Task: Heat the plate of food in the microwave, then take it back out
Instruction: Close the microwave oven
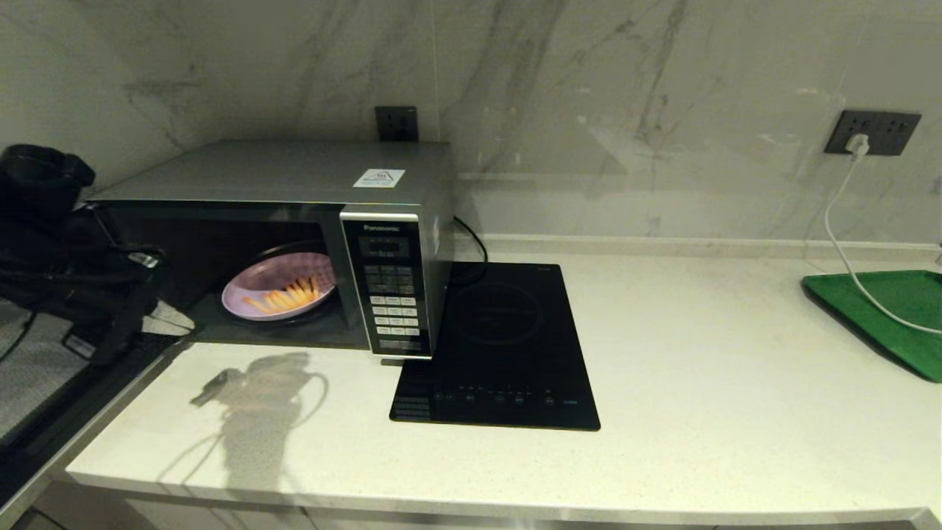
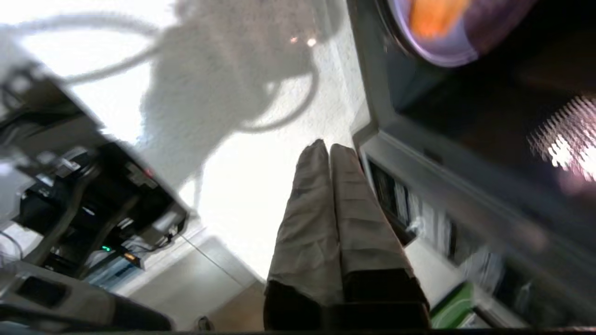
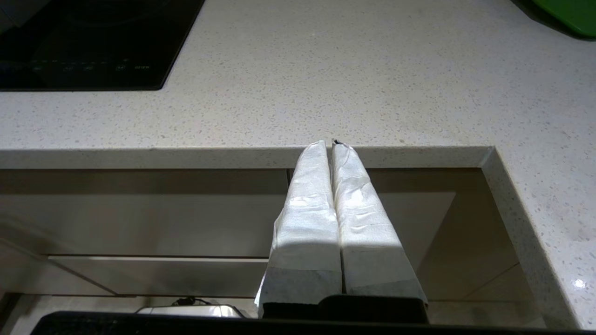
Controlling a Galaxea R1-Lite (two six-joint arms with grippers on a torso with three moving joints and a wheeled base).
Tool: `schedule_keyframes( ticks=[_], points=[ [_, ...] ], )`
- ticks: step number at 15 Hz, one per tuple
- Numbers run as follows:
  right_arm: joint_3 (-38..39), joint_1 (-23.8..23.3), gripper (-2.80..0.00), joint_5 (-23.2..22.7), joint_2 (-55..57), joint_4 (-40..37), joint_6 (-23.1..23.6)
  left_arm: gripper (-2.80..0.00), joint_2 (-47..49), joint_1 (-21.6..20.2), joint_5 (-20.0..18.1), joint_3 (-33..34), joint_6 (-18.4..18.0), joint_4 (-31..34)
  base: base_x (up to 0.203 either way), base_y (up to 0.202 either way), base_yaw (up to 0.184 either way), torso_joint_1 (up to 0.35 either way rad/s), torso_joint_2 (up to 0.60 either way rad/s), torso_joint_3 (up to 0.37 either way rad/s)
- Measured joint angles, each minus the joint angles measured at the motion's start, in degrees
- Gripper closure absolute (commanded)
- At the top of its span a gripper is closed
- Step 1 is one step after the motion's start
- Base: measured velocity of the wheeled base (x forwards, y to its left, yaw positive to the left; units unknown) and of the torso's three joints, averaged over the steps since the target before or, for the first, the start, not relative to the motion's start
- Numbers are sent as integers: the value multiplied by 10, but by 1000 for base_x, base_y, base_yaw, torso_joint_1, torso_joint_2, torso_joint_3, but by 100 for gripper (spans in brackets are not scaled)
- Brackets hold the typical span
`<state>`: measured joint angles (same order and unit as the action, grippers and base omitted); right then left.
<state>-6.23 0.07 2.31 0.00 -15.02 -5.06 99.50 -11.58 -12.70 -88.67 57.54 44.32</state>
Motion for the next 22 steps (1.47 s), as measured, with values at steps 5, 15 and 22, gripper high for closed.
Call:
schedule_keyframes(
  ticks=[5, 15, 22],
  points=[
    [0, 0, 0, 0, 0, 0, 0, 0, -79, -100, 14, -180, -83, 122, 0, 0, 0, 0, 0, 0],
    [0, 0, 0, 0, 0, 0, -1, 0, -90, -359, 80, -220, -216, 160, 0, 0, 0, 0, 0, 0],
    [0, 0, 0, 0, 0, 0, 0, 0, -29, -445, 79, -222, -230, 122, 0, 0, 0, 0, 0, 0]
  ],
)
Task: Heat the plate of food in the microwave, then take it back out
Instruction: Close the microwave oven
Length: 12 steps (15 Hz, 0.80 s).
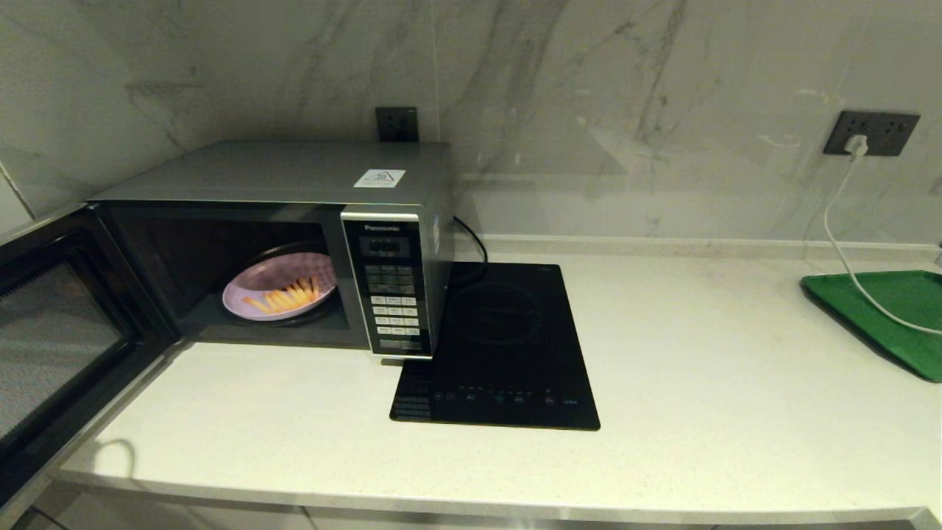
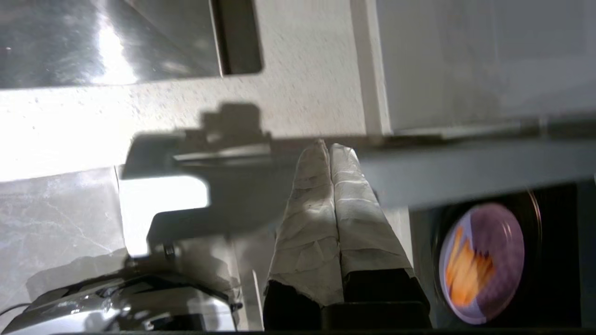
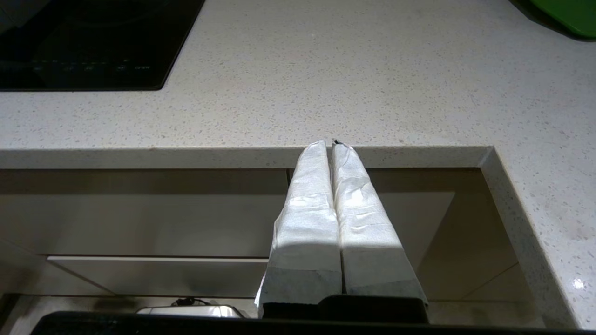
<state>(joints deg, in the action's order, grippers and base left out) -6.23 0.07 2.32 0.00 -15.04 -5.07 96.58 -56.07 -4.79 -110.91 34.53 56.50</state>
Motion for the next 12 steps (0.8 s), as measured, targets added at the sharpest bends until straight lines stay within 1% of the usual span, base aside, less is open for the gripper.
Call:
schedule_keyframes(
  ticks=[2, 4, 6, 7, 8, 12],
  points=[
    [0, 0, 0, 0, 0, 0, 0, 0, 16, -13, 0, 0, -9, -12, 0, 0, 0, 0, 0, 0],
    [0, 0, 0, 0, 0, 0, 0, 0, 28, -17, -4, 0, -10, -12, 0, 0, 0, 0, 0, 0],
    [0, 0, 0, 0, 0, 0, 0, 0, 31, -18, -28, 6, -12, -6, 0, 0, 0, 0, 0, 0],
    [0, 0, 0, 0, 0, 0, 0, 0, 29, -16, -39, 11, -14, -2, 0, 0, 0, 0, 0, 0],
    [0, 0, 0, 0, 0, 0, 0, 0, 27, -11, -42, 16, -14, -1, 0, 0, 0, 0, 0, 0],
    [0, 0, 0, 0, 0, 0, 0, 0, 22, 6, -45, 46, -13, 0, 0, 0, 0, 0, 0, 0]
  ],
)
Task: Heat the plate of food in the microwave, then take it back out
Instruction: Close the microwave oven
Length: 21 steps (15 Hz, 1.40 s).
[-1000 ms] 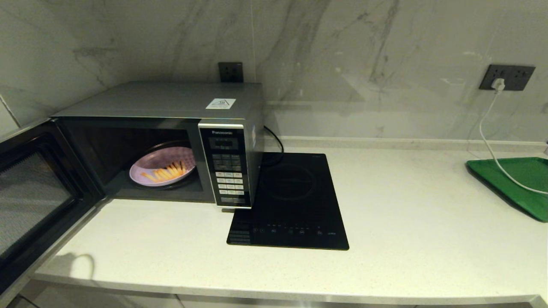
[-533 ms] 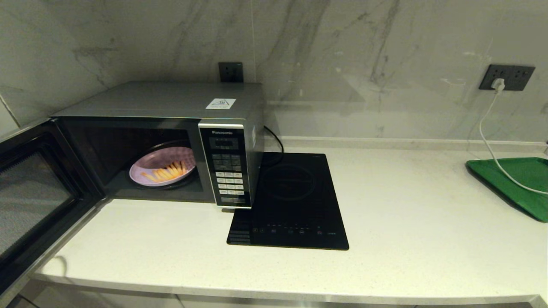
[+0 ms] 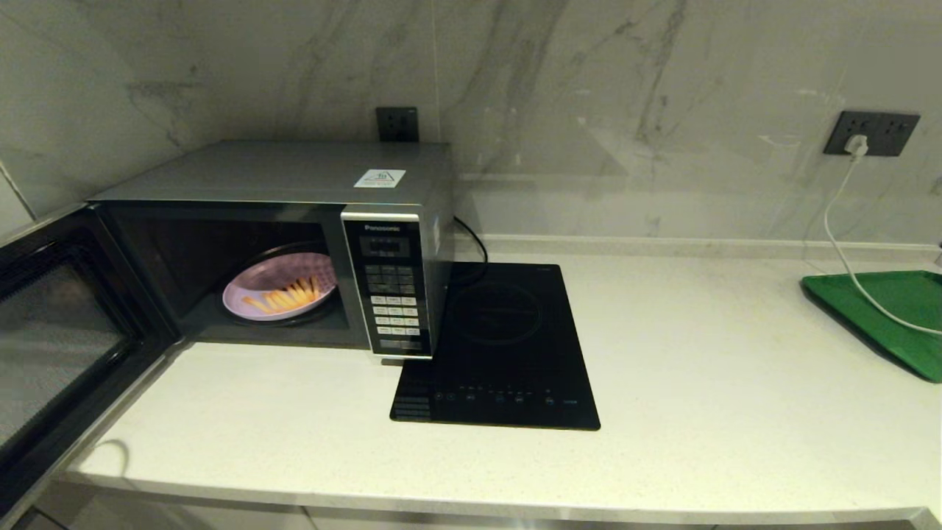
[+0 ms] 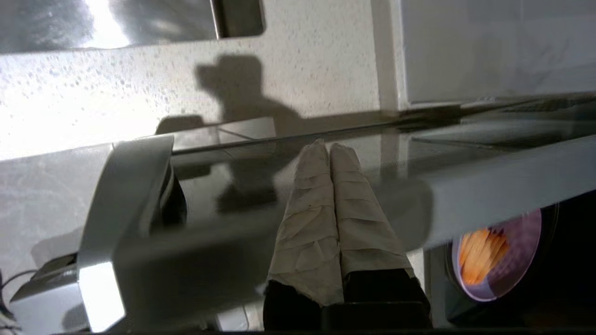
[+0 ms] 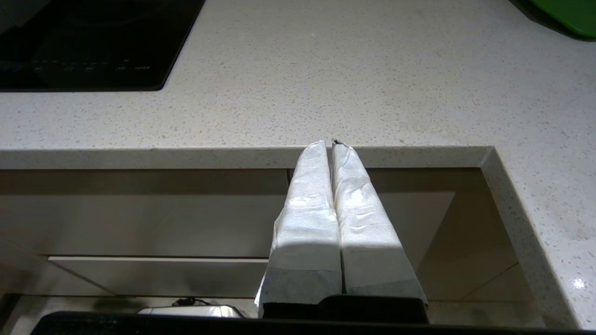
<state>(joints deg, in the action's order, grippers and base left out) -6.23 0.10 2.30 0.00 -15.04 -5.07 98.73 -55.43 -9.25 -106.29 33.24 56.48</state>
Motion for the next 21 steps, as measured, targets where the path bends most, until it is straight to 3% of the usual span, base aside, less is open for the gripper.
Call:
schedule_keyframes(
  ticks=[4, 7, 10, 12, 15, 17, 19, 21],
  points=[
    [0, 0, 0, 0, 0, 0, 0, 0, -27, 34, -3, 25, 6, 15, 0, 0, 0, 0, 0, 0],
    [0, 0, 0, 0, 0, 0, 0, 0, -77, 112, -6, 56, 28, 32, 0, 0, 0, 0, 0, 0],
    [0, 0, 0, 0, 0, 0, 0, 0, -132, 235, -3, 103, 71, 36, 0, 0, 0, 0, 0, 0],
    [0, 0, 0, 0, 0, 0, 0, 0, -155, 351, 12, 122, 124, 37, 0, 0, 0, 0, 0, 0],
    [0, 0, 0, 0, 0, 0, 0, 0, -174, 576, 88, 125, 235, 36, 0, 0, 0, 0, 0, 0],
    [0, 0, 0, 0, 0, 0, 0, 0, -192, 685, 157, 111, 302, 35, 0, 0, 0, 0, 0, 0],
    [0, 0, 0, 0, 0, 0, 0, 0, -224, 725, 165, 116, 299, 34, 0, 0, 0, 0, 0, 0],
    [0, 0, 0, 0, 0, 0, 0, 0, -248, 730, 163, 148, 259, 34, 0, 0, 0, 0, 0, 0]
  ],
)
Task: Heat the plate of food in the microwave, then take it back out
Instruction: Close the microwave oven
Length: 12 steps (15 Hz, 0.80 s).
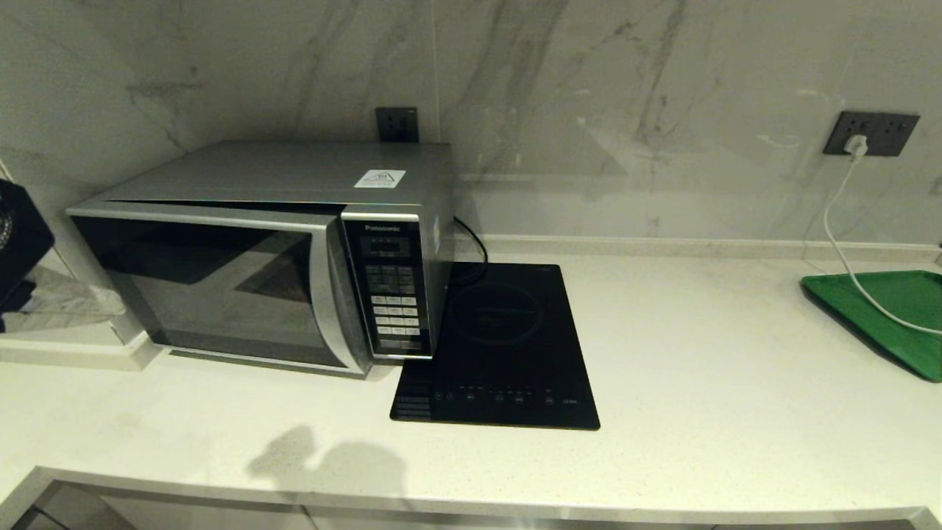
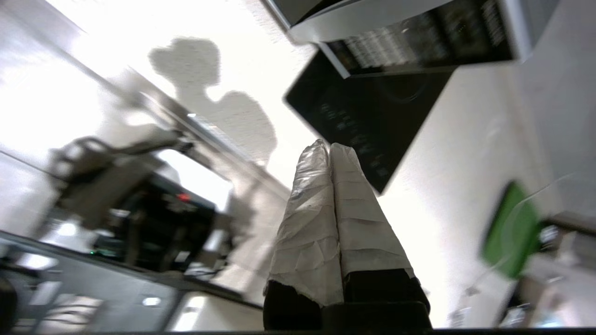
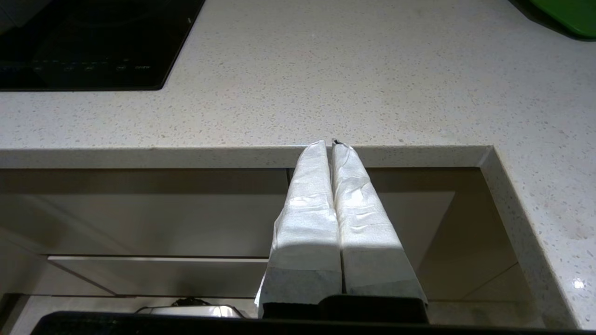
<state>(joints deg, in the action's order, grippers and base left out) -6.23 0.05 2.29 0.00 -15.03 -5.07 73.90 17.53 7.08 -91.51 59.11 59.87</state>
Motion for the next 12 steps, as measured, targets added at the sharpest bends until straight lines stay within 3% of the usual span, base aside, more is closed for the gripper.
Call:
schedule_keyframes(
  ticks=[3, 12],
  points=[
    [0, 0, 0, 0, 0, 0, 0, 0, 10, -11, 5, 25, -42, -27, 0, 0, 0, 0, 0, 0],
    [0, 0, 0, 0, 0, 0, 0, 0, 132, -14, 34, 40, -46, -140, 0, 0, 0, 0, 0, 0]
  ],
)
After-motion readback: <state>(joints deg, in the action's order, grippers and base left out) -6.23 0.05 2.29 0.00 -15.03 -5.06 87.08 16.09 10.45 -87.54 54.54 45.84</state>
